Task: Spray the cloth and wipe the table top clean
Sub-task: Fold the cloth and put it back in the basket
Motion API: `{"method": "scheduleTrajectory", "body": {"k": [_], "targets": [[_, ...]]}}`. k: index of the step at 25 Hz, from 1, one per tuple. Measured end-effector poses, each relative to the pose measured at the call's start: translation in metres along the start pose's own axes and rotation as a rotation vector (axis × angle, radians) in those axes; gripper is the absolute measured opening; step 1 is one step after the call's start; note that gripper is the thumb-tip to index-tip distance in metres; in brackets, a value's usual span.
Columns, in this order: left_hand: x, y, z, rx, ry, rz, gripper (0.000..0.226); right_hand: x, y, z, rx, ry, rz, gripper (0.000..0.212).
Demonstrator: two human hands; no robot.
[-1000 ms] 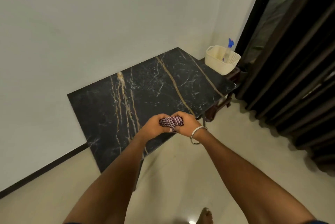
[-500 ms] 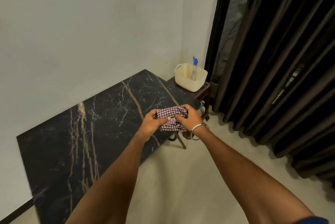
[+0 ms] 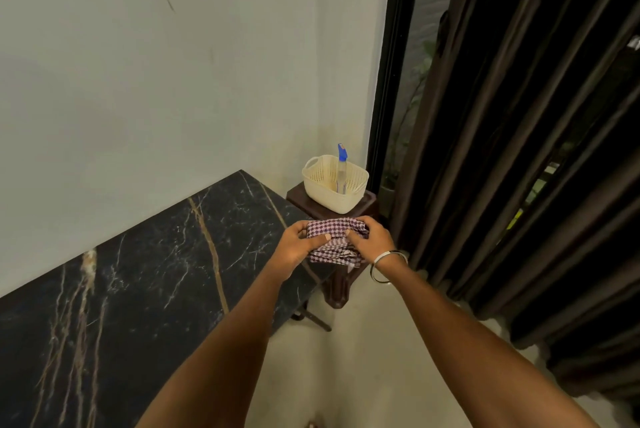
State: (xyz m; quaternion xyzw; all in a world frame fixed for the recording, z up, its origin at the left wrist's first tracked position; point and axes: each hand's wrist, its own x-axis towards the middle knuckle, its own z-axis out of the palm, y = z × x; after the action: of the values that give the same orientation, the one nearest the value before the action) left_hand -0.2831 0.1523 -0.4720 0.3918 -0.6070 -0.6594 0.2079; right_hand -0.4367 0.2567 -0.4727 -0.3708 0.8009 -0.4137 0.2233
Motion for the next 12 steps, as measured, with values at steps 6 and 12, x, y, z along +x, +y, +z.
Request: {"method": "scheduleTrajectory", "body": {"k": [6, 12], "targets": [[0.107, 0.023, 0.018, 0.021, 0.019, -0.058, 0.052, 0.1, 0.003, -0.016, 0.0, 0.012, 0.024, 0.039], [0.198, 0.055, 0.034, 0.038, 0.006, -0.05, 0.053, 0.191, -0.002, -0.04, 0.013, 0.029, 0.047, 0.042]]}}
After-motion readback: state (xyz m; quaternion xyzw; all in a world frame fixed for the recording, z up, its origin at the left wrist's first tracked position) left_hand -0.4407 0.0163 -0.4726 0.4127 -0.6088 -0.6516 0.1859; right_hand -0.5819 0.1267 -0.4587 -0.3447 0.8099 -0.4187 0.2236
